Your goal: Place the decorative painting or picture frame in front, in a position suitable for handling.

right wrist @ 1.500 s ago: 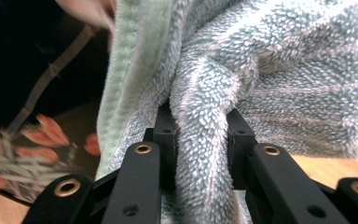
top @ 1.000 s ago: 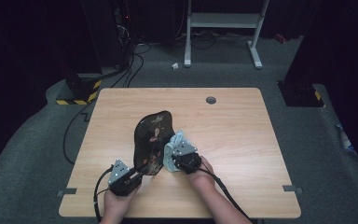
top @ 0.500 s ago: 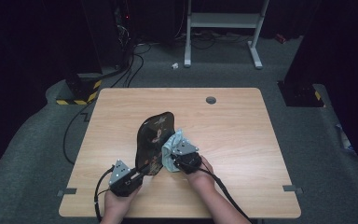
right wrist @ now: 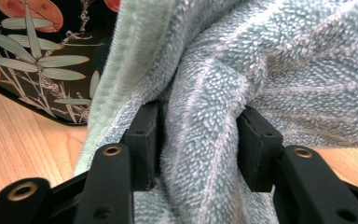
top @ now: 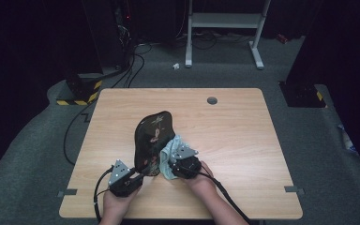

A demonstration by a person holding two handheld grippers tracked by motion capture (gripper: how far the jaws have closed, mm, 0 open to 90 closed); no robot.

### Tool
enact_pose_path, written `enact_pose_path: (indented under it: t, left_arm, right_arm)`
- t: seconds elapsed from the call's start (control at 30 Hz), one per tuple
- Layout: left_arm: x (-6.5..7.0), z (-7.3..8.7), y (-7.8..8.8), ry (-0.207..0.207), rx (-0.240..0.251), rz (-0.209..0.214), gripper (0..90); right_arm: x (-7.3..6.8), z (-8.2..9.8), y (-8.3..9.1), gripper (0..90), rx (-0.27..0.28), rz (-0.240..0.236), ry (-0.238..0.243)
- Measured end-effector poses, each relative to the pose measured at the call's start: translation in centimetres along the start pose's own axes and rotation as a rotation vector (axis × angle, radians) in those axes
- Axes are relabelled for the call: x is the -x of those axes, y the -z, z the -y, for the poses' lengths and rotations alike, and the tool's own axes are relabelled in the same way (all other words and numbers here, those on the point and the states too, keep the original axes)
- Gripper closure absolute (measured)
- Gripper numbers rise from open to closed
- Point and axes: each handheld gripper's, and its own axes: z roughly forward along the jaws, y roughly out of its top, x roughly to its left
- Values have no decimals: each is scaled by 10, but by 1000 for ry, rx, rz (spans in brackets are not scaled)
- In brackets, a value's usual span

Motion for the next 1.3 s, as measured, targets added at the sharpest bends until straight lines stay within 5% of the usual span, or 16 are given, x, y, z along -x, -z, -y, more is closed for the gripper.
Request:
enact_pose_path:
  t: [0.27,0.53,0.67,0.83,1.3]
  left_arm:
    - [2,-4,4,-75,-22,-29,702]
    - [0,-13,10,-73,-3,-17,608]
    - [-4,-20,10,-38,-10,25,601]
    - [-7,-29,12,-32,15,14,588]
    - [-8,-68,13,-44,61,11,598]
  right_arm:
    - [2,3,0,520,19,-11,-5]
    - [2,3,0,497,26,1,11]
    - [3,3,0,495,28,0,9]
    - [4,2,0,433,22,6,6]
    - [3,1,3,534,26,13,5]
